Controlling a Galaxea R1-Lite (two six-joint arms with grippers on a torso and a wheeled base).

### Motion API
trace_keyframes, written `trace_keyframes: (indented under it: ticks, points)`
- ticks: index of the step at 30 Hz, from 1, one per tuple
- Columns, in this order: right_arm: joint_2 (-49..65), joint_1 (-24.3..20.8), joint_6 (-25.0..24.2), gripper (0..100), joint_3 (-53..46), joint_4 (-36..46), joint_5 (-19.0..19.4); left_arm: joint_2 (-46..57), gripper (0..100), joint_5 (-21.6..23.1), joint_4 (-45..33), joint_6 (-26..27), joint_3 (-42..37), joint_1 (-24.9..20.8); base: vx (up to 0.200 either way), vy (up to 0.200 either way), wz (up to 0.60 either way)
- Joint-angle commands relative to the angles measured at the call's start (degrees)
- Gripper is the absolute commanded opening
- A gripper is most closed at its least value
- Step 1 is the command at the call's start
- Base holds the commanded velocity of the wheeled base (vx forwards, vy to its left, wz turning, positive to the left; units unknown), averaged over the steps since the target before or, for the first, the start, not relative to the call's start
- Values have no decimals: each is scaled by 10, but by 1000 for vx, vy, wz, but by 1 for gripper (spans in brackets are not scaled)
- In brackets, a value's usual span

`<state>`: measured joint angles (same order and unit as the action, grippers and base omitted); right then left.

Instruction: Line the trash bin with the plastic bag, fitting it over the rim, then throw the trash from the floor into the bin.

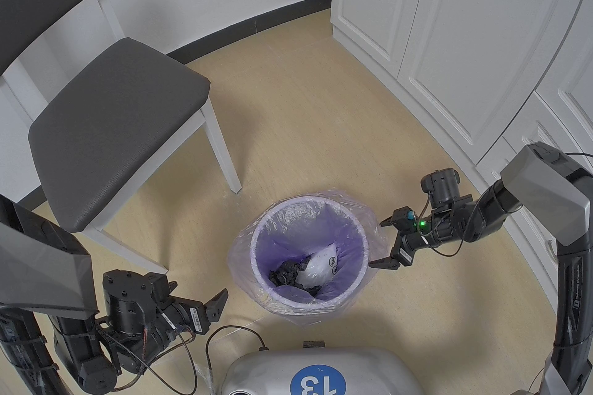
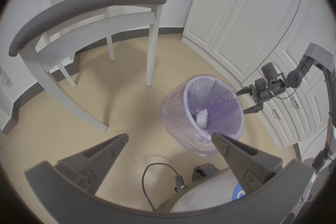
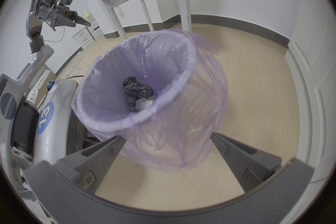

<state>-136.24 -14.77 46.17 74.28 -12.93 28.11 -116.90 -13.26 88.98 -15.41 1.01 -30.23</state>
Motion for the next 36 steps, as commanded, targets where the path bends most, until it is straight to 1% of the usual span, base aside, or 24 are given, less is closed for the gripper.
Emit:
trace_keyframes:
  ticks: [1,14,21,22,29,34,36]
  points:
    - [-25,-7,12,100,70,56,7,-8,100,-9,10,0,-4,-8,0,0,0]
    - [-55,-19,16,100,77,72,6,-10,100,-10,10,0,-7,-16,0,0,0]
    - [-61,-17,16,100,79,73,5,-8,100,-10,10,0,-7,-16,0,0,0]
    - [-61,-17,16,0,79,73,5,-8,100,-10,10,0,-7,-16,0,0,0]
    - [-63,-11,15,0,80,72,6,-7,100,-11,10,0,-8,-16,0,0,0]
    - [-87,6,12,0,110,73,6,-7,100,-11,10,0,-8,-16,0,0,0]
    - [-109,15,7,0,140,77,7,-8,100,-11,10,0,-8,-16,0,0,0]
